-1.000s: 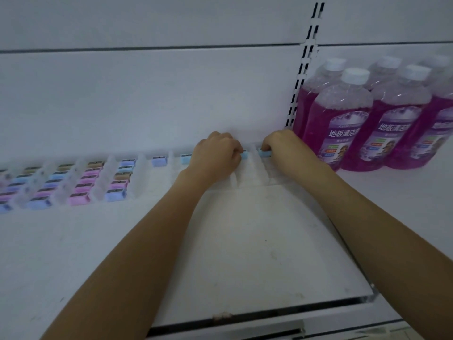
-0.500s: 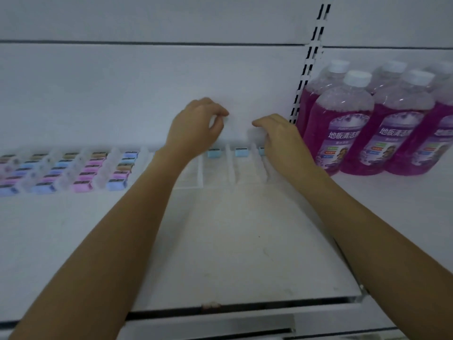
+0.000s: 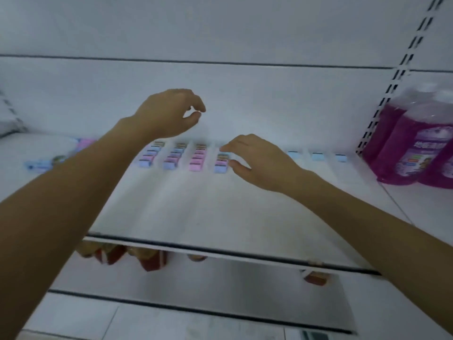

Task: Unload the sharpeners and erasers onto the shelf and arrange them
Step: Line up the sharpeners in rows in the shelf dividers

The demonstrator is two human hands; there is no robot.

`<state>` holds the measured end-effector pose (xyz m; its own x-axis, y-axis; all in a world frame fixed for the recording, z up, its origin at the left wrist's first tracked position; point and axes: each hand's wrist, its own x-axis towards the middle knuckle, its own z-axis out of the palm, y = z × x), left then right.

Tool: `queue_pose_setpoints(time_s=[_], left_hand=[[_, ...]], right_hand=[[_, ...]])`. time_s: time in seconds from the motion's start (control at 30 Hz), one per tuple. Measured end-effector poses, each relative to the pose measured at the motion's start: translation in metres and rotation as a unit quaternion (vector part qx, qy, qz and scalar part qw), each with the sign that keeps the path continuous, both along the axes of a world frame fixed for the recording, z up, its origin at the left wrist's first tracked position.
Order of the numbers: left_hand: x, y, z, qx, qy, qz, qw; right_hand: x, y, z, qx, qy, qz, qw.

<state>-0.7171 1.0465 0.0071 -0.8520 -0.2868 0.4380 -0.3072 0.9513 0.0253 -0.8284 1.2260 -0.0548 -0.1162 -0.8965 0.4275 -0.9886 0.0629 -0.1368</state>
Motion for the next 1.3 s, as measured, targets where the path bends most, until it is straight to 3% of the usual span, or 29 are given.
queue_pose_setpoints(time_s=[0.33, 0.6, 0.8, 1.0, 1.17, 1.3], left_hand=[[0.204, -0.103, 0.003, 0.055, 0.042, 0.1, 0.993], [0.289, -0.162, -0.017, 0.114, 0.043, 0.145, 0.982], [0.298, -0.204, -0.045, 0.195, -0.027, 0.124, 0.973], [0.269, -0.249, -0.069, 0.193, -0.101, 0.02, 0.976], [0.249, -0.287, -0.076, 0.189, -0.119, -0.031, 0.974], [0.236, -0.314, -0.075, 0.241, -0.087, -0.036, 0.966]], right_hand=[[0.149, -0.103, -0.002, 0.003, -0.042, 0.043, 0.998], [0.199, -0.189, 0.006, 0.073, -0.048, 0.053, 0.995], [0.211, -0.252, 0.006, 0.114, -0.047, 0.046, 0.991], [0.209, -0.305, 0.005, 0.185, -0.032, 0.089, 0.978], [0.207, -0.331, -0.001, 0.225, -0.036, 0.086, 0.97], [0.203, -0.342, -0.006, 0.218, -0.052, 0.08, 0.971]])
